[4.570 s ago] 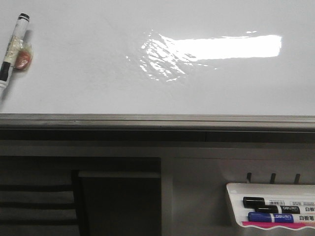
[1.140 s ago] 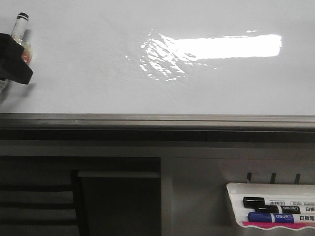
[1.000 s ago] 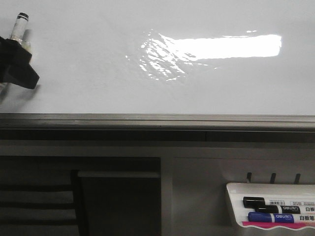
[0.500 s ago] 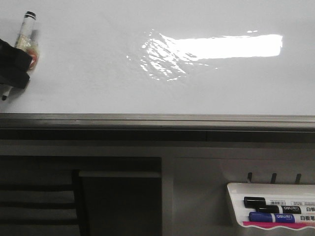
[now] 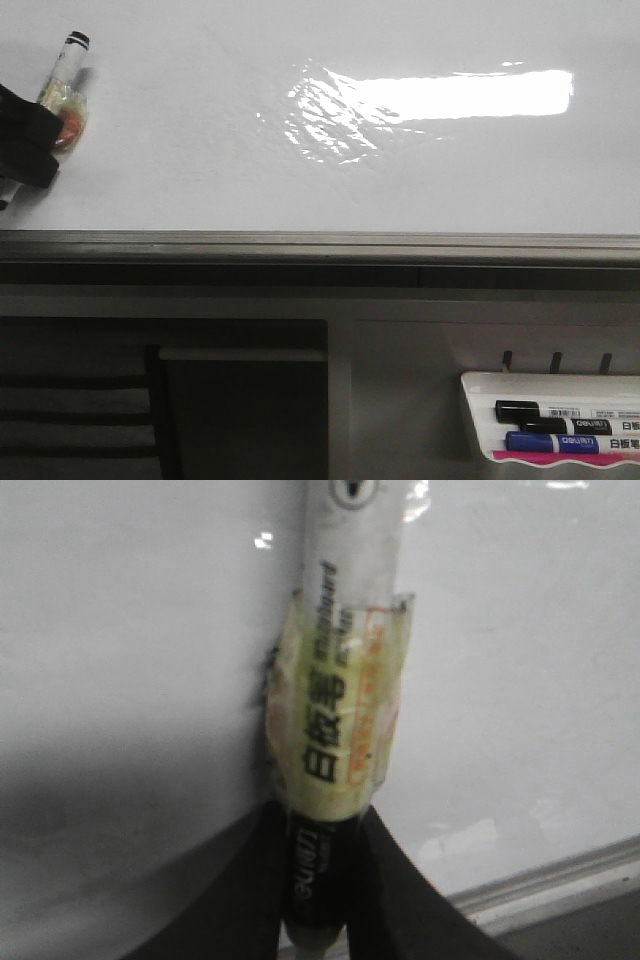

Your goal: Write number 7 on whiteboard

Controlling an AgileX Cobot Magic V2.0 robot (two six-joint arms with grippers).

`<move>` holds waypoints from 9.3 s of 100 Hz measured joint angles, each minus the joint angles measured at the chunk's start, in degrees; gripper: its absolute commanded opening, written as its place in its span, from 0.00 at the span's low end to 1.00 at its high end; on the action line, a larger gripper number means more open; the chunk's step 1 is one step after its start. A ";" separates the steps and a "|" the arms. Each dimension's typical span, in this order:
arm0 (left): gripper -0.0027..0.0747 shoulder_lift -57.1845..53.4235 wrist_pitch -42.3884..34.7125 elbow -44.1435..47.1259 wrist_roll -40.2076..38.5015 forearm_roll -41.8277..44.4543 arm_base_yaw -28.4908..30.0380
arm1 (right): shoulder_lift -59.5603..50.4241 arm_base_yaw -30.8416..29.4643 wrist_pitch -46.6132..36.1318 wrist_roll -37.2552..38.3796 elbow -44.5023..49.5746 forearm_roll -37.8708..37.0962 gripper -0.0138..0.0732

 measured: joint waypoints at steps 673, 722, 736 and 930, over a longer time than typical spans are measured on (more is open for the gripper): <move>0.47 4.93 35.30 -22.63 53.56 -27.96 -24.32 | 49.14 25.02 40.49 -59.26 -38.62 26.32 0.08; 0.20 6.76 35.31 -24.61 57.50 -31.37 -24.54 | 49.14 25.02 40.49 -59.26 -38.62 26.56 0.08; 0.09 6.76 36.20 -24.61 57.62 -31.48 -24.63 | 49.14 25.02 40.49 -59.26 -38.62 26.56 0.08; 0.01 0.36 13.11 -6.74 21.78 -27.79 10.27 | 38.69 24.42 39.35 -38.71 -38.62 12.85 0.49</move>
